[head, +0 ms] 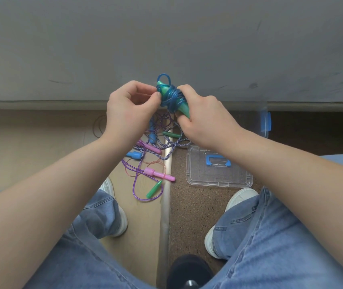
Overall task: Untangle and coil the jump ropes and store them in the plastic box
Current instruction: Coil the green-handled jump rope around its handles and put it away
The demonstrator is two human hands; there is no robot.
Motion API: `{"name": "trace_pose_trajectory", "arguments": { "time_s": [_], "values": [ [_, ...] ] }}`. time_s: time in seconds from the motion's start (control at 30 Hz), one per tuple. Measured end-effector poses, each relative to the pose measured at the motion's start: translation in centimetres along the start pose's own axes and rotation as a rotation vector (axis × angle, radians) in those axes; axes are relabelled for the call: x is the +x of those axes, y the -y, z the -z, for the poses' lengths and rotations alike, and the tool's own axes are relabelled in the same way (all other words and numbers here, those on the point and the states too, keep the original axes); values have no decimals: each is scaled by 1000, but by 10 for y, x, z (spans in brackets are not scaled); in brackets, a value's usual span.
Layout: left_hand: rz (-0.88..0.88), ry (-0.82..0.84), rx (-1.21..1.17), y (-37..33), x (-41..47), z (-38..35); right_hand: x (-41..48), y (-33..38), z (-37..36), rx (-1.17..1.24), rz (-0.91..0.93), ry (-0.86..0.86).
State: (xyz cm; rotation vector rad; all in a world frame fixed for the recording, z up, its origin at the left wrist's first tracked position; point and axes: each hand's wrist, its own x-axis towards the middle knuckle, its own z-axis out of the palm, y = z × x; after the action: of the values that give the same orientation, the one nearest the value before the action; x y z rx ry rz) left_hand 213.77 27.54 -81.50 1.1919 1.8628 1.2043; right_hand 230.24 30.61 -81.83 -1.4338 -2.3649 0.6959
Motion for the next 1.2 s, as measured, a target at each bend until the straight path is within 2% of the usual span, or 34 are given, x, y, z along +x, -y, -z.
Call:
{"name": "trace_pose_trajectory", "arguments": {
  "time_s": [0.13,0.4,0.47,0.63,0.83,1.1,1.2],
  "values": [
    [17,-47,23,-2,0,-2,-2,3,-2,48,-30,-1],
    [-149,-18,190,-9,2,4,-5,5,-4,-8,-21,-53],
    [-112,-21,198,-10,3,4,-5,5,-3,-25,-11,-55],
    [94,-42,55,-9,6,2,-6,9,-2,-74,21,-66],
    [-109,-7,70,-12,-2,4,-5,6,0,-79,20,-108],
    [40,-64,-76,-11,2,3,-4,8,-1,-110,64,-76],
    [2,-17,-40,-11,1,5,-4,6,-2,-130,73,-91]
  ]
}}
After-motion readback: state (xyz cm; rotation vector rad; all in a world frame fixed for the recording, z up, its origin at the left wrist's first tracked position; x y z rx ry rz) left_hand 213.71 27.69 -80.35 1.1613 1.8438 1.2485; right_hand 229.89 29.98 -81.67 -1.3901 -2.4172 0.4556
